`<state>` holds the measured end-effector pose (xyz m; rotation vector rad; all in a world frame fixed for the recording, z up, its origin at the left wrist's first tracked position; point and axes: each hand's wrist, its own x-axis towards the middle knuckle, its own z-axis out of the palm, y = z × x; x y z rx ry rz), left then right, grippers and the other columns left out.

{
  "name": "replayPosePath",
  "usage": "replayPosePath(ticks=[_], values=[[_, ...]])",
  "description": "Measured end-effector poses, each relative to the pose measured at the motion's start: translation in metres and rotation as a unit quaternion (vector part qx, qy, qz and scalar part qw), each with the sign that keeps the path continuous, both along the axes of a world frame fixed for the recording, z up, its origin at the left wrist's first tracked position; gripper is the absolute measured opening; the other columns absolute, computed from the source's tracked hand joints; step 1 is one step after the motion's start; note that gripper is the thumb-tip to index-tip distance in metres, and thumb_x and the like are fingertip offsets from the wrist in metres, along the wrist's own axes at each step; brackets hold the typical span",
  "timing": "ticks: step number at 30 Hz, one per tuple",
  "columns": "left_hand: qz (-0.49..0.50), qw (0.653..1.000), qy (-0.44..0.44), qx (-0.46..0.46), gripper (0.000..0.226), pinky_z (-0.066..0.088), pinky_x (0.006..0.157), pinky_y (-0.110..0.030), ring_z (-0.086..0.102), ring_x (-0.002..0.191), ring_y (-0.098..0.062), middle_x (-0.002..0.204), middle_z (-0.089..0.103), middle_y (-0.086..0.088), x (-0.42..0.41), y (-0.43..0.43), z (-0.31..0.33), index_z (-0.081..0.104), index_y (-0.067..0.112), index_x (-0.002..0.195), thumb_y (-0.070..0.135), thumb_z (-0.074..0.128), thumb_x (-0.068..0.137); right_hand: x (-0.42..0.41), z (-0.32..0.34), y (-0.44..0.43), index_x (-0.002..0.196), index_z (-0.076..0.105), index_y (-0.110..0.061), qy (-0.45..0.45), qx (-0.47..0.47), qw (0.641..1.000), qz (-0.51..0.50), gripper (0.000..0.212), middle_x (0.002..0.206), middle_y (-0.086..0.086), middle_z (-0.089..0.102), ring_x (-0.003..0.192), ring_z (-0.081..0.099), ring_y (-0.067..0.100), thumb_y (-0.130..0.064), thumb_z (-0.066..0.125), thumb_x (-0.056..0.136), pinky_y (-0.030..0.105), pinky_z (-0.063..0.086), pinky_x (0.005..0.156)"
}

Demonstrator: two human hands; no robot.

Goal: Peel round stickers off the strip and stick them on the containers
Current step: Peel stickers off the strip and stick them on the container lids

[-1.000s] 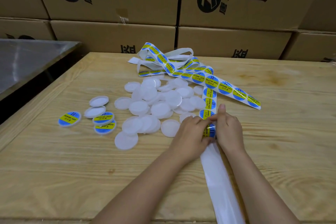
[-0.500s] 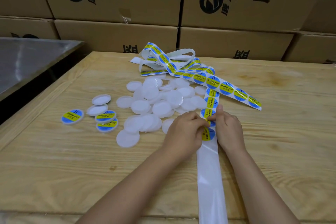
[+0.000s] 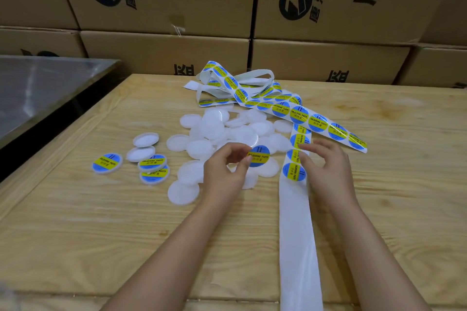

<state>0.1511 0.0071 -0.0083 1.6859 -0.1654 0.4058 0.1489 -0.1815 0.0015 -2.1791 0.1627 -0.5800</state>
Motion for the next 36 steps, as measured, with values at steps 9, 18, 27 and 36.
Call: replayPosePath(ticks=[9,18,27,36], values=[[-0.065,0.997,-0.025,0.012,0.035,0.048,0.078,-0.015,0.065,0.081,-0.002,0.086,0.068,0.016,0.002,-0.005,-0.002,0.063,0.034,0.089,0.001,0.068,0.080,-0.008,0.004,0.026,0.071,0.067,-0.032,0.007,0.106,0.988,0.115,0.017,0.090,-0.009,0.059,0.090,0.057,0.007,-0.018,0.073,0.079,0.022,0.038,0.081],[0.046,0.858,-0.065,0.507,0.033,0.025,0.083,-0.030,0.052,0.094,-0.020,0.091,0.059,0.002,0.000,-0.003,-0.016,0.065,0.018,0.087,0.050,0.062,0.079,-0.001,-0.001,0.020,0.077,0.065,-0.023,-0.037,0.192,0.980,0.020,0.011,0.095,0.005,0.065,0.082,0.057,0.010,-0.016,0.069,0.084,0.027,0.045,0.080],[0.029,0.998,0.000,0.059,0.018,0.042,0.066,-0.015,0.052,0.063,0.001,0.069,0.060,0.013,-0.006,-0.009,-0.002,0.060,0.024,0.070,0.015,0.066,0.084,0.000,-0.005,0.033,0.114,0.050,-0.035,-0.016,0.261,0.962,0.076,0.032,0.087,-0.008,0.063,0.075,0.060,0.009,-0.016,0.060,0.090,0.027,0.047,0.072],[-0.184,0.915,0.209,-0.291,0.018,0.057,0.071,-0.027,0.070,0.075,-0.021,0.079,0.070,-0.011,-0.008,-0.013,0.003,0.058,0.003,0.100,0.011,0.042,0.098,0.000,-0.008,0.042,0.123,0.042,-0.025,0.015,0.328,0.934,0.142,0.047,0.086,0.005,0.066,0.067,0.062,0.011,-0.003,0.062,0.086,0.017,0.049,0.065]])
